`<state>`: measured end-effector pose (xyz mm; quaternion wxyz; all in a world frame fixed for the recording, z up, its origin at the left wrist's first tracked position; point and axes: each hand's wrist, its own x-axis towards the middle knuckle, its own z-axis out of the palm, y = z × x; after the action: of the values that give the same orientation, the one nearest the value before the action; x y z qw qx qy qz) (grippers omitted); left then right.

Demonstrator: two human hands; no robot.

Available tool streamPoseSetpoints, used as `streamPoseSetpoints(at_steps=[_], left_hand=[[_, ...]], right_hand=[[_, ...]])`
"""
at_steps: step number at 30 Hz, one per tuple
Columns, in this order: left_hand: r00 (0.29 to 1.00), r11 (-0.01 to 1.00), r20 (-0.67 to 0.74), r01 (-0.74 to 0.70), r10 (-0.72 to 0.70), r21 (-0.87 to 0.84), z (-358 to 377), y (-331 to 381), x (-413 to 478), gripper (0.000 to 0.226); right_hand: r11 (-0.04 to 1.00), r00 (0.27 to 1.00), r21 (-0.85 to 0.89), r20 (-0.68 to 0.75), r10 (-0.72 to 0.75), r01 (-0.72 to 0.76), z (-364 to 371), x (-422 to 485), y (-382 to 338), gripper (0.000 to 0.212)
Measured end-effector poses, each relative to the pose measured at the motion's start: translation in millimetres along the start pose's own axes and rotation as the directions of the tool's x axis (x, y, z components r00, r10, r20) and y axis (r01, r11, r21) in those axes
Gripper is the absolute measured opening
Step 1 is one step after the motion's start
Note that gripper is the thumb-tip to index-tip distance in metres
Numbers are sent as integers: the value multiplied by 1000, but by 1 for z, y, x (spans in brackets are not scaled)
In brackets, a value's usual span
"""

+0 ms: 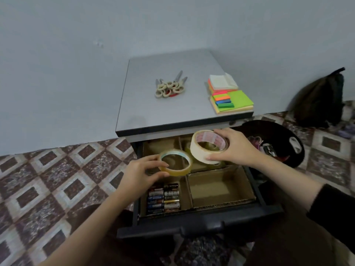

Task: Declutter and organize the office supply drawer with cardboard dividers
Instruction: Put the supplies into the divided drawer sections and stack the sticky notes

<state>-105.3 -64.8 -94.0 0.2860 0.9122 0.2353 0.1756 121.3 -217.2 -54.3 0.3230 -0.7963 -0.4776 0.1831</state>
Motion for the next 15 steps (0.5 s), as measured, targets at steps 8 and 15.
streamPoseSetpoints(at_steps=[8,15], left_hand=[[987,969,155,-78,42,234,49,21,36,27],[917,760,388,-187,-92,622,72,23,81,28]], right_hand=[[994,994,46,-27,101,-100,-3,7,24,66],[978,983,109,-2,181,-180,-1,21,37,63]])
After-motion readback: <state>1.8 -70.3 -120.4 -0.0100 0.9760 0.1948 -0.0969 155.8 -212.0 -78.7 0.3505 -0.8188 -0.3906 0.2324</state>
